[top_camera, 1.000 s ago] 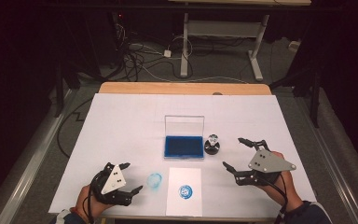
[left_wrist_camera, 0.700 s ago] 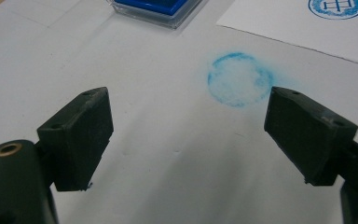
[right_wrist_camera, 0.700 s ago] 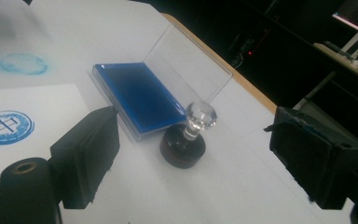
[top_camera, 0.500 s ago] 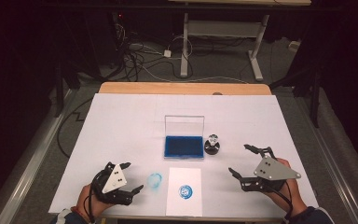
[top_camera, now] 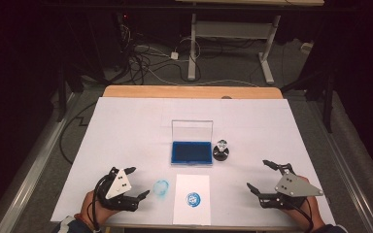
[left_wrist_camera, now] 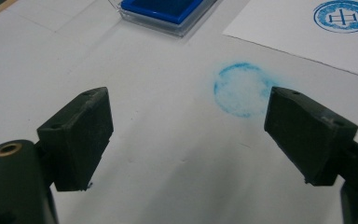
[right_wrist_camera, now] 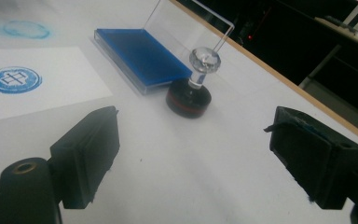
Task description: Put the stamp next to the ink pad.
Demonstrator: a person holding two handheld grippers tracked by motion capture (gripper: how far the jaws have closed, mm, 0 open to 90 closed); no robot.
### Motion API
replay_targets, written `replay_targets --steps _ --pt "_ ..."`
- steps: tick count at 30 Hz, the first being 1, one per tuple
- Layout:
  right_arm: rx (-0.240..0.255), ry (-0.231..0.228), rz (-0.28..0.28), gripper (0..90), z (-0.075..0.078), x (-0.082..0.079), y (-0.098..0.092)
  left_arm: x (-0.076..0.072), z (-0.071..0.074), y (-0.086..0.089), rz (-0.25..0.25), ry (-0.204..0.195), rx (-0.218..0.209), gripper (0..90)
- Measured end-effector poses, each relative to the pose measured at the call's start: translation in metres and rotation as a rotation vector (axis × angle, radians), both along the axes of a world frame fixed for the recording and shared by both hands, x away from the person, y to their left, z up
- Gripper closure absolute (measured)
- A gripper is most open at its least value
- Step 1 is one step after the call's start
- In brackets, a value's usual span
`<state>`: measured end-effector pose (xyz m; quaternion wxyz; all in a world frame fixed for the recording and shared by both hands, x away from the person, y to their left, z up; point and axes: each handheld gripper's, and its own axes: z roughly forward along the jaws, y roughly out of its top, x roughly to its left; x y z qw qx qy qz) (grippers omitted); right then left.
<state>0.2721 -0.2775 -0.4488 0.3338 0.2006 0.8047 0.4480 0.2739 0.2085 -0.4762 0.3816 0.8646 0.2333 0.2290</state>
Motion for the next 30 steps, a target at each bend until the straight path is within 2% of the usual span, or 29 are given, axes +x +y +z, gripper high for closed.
replay_targets --steps 2,11,19,30 --pt "0.004 0.022 -0.001 15.3 -0.0027 -0.0017 -0.0029 -0.0009 0.001 0.0007 0.004 -0.005 -0.002 14.7" --pt "0.011 0.043 0.009 15.4 -0.0084 -0.0033 -0.0031 -0.005 0.0033 0.0001 0.003 -0.026 -0.002 14.7" --pt "0.007 0.013 0.023 15.4 -0.0058 -0.0069 0.003 -0.0092 0.0042 0.0041 0.004 -0.034 -0.002 14.7" --pt "-0.004 0.01 0.04 15.4 -0.006 -0.006 0.0055 -0.0098 0.0032 0.0036 0.007 -0.027 0.007 14.7"
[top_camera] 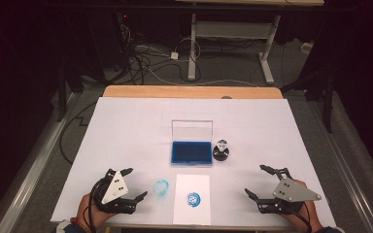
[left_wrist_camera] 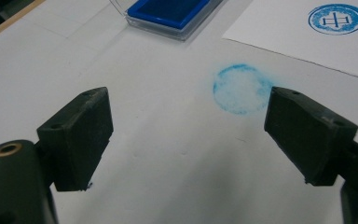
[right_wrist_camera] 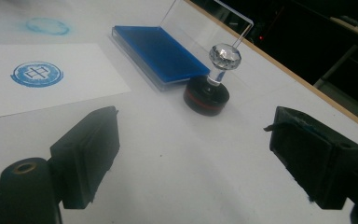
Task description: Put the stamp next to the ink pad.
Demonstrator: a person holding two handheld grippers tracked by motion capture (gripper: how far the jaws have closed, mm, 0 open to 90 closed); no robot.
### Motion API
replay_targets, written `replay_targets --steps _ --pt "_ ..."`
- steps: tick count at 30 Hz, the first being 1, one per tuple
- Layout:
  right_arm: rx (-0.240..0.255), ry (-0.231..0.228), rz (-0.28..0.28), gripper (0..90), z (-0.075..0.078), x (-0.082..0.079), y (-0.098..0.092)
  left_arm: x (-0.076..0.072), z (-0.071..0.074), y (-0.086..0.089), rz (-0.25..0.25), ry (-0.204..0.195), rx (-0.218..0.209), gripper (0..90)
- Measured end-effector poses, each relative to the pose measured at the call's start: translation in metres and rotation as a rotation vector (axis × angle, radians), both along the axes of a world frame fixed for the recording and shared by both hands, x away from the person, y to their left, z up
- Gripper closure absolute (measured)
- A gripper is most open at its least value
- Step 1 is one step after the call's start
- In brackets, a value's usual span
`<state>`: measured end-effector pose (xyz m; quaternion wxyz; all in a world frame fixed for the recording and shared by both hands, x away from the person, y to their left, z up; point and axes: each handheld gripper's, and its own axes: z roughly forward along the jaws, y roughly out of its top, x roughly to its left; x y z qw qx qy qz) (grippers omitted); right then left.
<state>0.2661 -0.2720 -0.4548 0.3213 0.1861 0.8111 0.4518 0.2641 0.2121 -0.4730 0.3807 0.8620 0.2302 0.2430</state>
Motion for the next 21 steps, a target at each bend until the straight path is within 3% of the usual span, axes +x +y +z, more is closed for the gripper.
replay_targets --steps 21 --pt "-0.006 0.005 0.007 15.4 -0.0015 0.0015 0.0011 0.0039 -0.0009 -0.0026 0.003 0.009 0.006 14.7"
